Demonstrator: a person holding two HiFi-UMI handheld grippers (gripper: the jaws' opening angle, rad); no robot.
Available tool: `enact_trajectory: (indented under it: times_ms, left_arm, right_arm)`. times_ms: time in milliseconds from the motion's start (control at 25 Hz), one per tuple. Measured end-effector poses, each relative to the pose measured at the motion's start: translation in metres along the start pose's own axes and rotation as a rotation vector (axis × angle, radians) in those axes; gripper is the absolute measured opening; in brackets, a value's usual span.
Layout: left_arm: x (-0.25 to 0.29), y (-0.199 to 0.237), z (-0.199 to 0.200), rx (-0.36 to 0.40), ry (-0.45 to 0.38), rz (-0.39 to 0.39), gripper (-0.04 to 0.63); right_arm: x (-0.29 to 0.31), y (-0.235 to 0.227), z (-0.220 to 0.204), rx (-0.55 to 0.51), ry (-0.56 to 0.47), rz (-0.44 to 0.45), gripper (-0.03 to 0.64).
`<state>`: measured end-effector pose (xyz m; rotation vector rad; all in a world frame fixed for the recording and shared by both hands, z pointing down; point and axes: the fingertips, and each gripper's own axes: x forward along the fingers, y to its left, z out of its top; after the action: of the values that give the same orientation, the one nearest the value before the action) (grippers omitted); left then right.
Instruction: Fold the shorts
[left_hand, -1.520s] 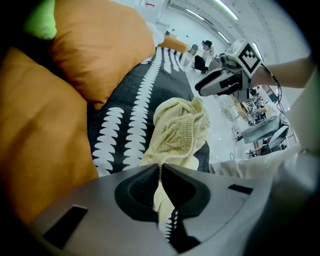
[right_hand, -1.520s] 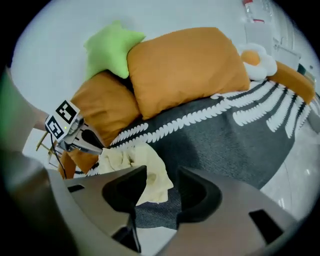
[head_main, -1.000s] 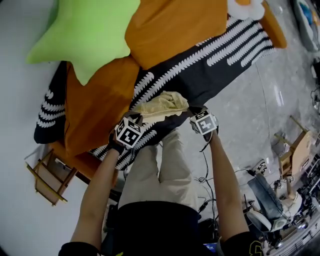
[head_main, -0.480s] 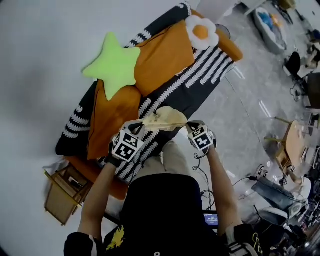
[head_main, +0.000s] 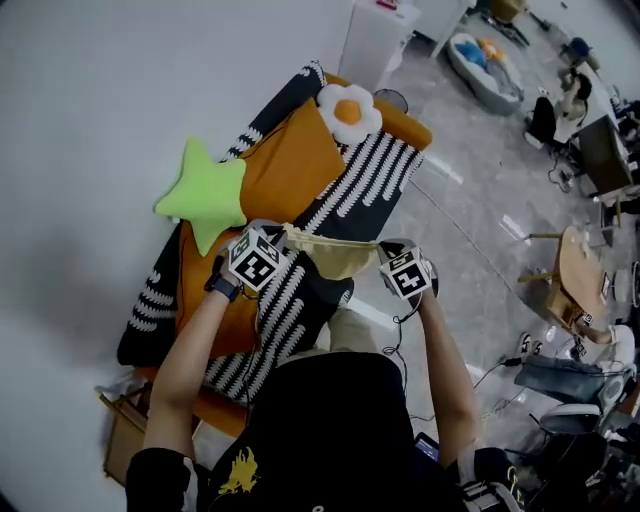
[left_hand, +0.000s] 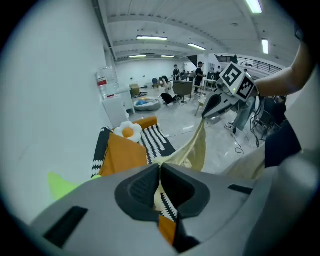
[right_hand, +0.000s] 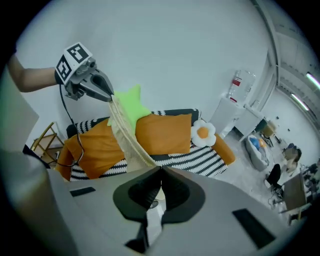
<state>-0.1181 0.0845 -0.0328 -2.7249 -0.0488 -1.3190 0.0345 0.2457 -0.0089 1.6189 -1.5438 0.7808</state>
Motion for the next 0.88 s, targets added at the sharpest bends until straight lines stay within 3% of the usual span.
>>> enact_trajectory:
  times_ms: [360, 560, 720, 880]
  left_arm:
    - [0.143, 0.06, 0.136, 0.09, 0.049, -0.013, 0.031]
    - [0.206, 0.086, 0.192, 0.13, 0.013, -0.007, 0.031]
    - [0.235, 0.089, 0.173, 0.123, 0.019, 0.0, 0.034]
    - [0.271, 0.09, 0.103, 0.115, 0.043, -0.009, 0.037]
  right_arm:
    - [0.014, -0.143, -0.016, 0.102, -0.01, -0.018, 0.017]
    - [0.029, -0.202, -0.014, 0.149, -0.03, -0.013, 0.017]
    - [0.05, -0.181, -0.027, 0.163, -0.028, 0.034, 0.017]
    - [0.106, -0.135, -0.056, 0.157, 0.015, 0.065, 0.017]
